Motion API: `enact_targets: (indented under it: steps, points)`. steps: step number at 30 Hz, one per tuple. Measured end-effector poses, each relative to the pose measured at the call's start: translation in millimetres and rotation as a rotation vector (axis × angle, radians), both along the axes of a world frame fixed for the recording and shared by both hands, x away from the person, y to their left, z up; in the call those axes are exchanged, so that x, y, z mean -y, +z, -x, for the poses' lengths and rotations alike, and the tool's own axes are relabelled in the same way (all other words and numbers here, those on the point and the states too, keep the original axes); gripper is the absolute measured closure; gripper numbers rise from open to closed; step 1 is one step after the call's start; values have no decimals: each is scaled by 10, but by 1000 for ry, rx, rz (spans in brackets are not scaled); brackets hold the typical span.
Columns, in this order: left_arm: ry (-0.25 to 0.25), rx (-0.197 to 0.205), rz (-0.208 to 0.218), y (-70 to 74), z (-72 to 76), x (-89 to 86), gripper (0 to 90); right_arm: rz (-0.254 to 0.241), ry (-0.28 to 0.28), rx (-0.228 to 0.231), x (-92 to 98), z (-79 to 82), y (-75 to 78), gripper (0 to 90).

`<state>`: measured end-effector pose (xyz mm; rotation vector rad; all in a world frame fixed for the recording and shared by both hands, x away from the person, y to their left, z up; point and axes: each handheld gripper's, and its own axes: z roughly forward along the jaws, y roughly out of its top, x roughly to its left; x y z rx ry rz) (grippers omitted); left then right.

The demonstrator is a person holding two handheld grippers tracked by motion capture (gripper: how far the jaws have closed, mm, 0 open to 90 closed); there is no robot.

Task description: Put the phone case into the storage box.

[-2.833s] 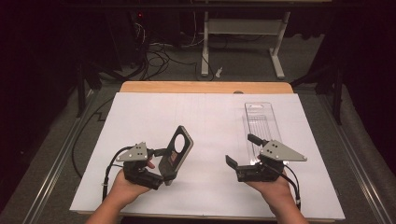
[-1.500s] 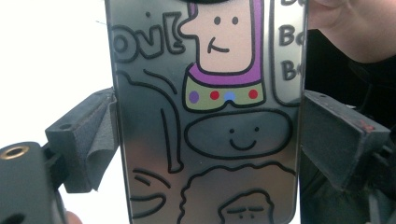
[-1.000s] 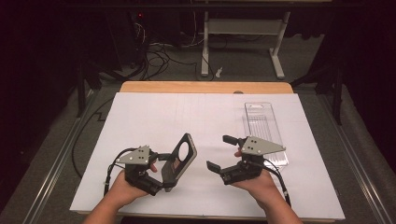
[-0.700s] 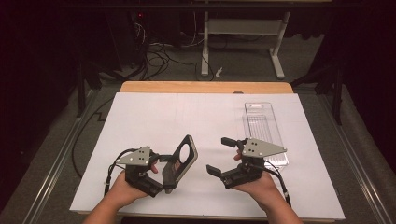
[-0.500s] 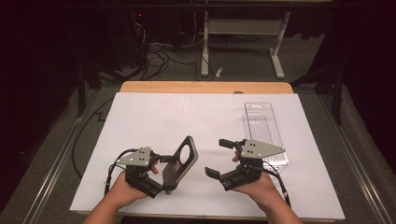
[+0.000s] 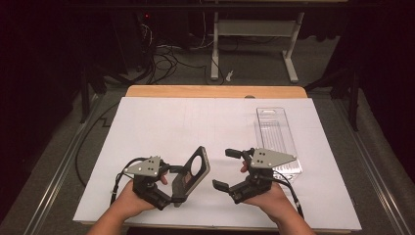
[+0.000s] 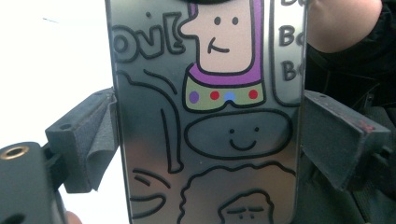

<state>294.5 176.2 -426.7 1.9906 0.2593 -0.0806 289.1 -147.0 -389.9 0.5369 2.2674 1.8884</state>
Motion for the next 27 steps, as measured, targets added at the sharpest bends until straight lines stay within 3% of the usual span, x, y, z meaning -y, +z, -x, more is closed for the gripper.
enact_targets:
  steps: [27]
  points:
    - [-68, 1, -29, -14, 38, 118, 127, -23, 61, -11, -47, 35, 16, 5]
